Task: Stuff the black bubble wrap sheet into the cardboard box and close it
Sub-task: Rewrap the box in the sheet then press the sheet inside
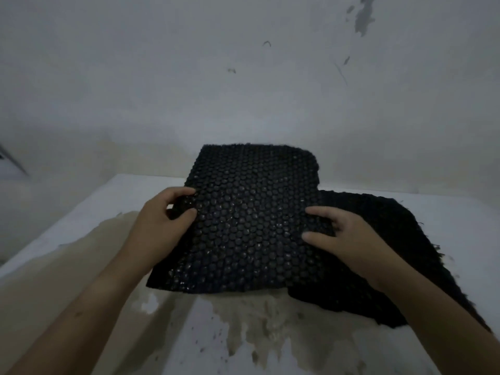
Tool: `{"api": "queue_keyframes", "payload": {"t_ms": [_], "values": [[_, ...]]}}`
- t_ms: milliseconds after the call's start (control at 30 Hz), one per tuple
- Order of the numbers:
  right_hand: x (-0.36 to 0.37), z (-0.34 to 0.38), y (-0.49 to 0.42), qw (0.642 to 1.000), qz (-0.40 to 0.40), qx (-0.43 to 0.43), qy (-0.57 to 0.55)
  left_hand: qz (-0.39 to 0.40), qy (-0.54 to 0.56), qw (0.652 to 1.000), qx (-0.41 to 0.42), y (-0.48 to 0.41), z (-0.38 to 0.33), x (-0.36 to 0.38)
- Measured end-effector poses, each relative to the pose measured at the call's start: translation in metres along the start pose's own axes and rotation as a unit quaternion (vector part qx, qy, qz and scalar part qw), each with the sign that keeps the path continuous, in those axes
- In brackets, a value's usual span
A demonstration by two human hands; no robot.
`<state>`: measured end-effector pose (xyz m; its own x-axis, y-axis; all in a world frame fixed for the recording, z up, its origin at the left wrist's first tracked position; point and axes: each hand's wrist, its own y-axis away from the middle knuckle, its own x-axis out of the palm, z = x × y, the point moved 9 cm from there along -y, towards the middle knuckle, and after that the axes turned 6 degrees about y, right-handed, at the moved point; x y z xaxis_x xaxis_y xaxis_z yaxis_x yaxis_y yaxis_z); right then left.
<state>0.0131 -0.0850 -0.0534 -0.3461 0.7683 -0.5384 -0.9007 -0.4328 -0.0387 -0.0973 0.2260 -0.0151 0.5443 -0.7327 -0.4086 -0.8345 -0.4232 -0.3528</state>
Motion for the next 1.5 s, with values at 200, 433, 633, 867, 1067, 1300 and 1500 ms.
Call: {"api": "queue_keyframes", "payload": {"t_ms": [200, 433, 633, 867, 1067, 1300, 1500], "values": [[0.014, 0.013, -0.008, 0.979, -0.027, -0.048, 0.194, 0.072, -0.201, 0.977, 0.026, 0.001, 0.013, 0.027], [0.01, 0.044, -0.014, 0.935, -0.14, -0.116, 0.304, 0.202, -0.278, 0.934, 0.101, -0.015, -0.004, 0.081], [0.046, 0.051, -0.052, 0.884, -0.008, -0.091, 0.459, 0.262, -0.263, 0.922, 0.111, -0.022, -0.006, 0.1], [0.062, 0.038, -0.072, 0.858, 0.06, -0.042, 0.508, 0.269, -0.277, 0.913, 0.132, -0.022, -0.007, 0.109], [0.073, 0.028, -0.087, 0.835, 0.132, 0.01, 0.534, 0.306, -0.32, 0.891, 0.103, -0.026, -0.015, 0.125], [0.058, 0.062, -0.067, 0.859, -0.01, -0.136, 0.493, 0.324, -0.336, 0.883, 0.054, -0.029, -0.011, 0.133], [0.057, 0.066, -0.065, 0.847, -0.059, -0.122, 0.514, 0.317, -0.314, 0.892, 0.066, -0.027, -0.008, 0.133]]}}
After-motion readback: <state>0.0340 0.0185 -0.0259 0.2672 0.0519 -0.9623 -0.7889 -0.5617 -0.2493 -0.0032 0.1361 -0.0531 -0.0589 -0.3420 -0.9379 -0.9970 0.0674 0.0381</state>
